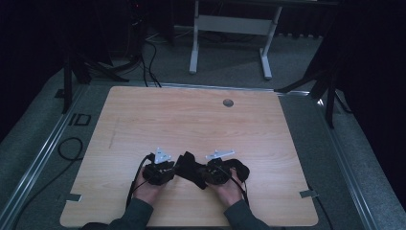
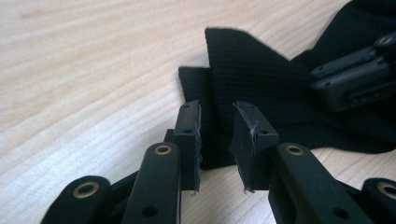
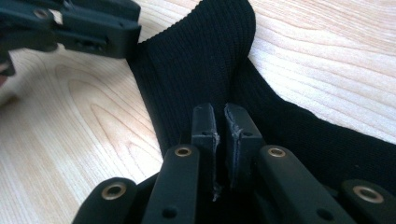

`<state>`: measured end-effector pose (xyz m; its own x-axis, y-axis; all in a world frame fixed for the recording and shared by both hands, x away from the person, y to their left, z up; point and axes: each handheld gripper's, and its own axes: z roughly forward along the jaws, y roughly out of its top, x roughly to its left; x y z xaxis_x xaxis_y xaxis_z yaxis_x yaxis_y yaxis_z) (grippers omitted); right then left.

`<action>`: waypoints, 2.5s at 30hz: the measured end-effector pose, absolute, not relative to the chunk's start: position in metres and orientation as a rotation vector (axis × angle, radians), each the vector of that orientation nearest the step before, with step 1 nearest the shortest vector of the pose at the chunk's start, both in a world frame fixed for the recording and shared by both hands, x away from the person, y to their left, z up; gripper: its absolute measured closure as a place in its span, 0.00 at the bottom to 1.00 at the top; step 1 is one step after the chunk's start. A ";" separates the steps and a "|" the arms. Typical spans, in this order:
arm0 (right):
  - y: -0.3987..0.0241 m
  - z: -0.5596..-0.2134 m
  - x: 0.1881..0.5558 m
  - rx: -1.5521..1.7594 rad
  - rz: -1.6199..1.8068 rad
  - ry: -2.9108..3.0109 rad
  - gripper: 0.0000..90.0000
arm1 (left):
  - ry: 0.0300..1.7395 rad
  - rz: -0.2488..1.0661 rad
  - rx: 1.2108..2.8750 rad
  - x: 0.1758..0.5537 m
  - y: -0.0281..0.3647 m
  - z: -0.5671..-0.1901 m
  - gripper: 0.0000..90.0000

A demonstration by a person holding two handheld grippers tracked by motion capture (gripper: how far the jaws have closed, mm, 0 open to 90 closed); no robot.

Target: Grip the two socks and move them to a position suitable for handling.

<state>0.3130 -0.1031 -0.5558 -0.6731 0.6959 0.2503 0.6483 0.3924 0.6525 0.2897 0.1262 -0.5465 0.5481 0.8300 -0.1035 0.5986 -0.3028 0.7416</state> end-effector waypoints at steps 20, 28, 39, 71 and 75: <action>-0.105 -0.545 0.306 1.177 1.164 2.575 0.73 | 1.080 0.514 2.158 0.291 0.095 -0.558 0.82; -0.153 -0.523 0.286 1.188 1.014 2.395 0.86 | 1.086 0.505 2.157 0.291 0.096 -0.558 0.89; -0.170 -0.550 0.285 1.251 0.856 2.385 0.91 | 1.123 0.431 2.102 0.291 0.106 -0.553 0.94; -0.171 -0.550 0.286 1.248 0.860 2.404 0.90 | 1.079 0.469 2.039 0.290 0.118 -0.537 0.81; -0.171 -0.550 0.288 1.232 0.859 2.422 0.90 | 1.061 0.480 2.146 0.294 0.104 -0.547 0.91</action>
<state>0.2880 -0.1711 -0.5498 -0.5916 0.8062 0.0104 0.6326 0.4561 0.6259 0.2940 0.1036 -0.5471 0.5987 0.8006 0.0248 0.5471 -0.4314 0.7174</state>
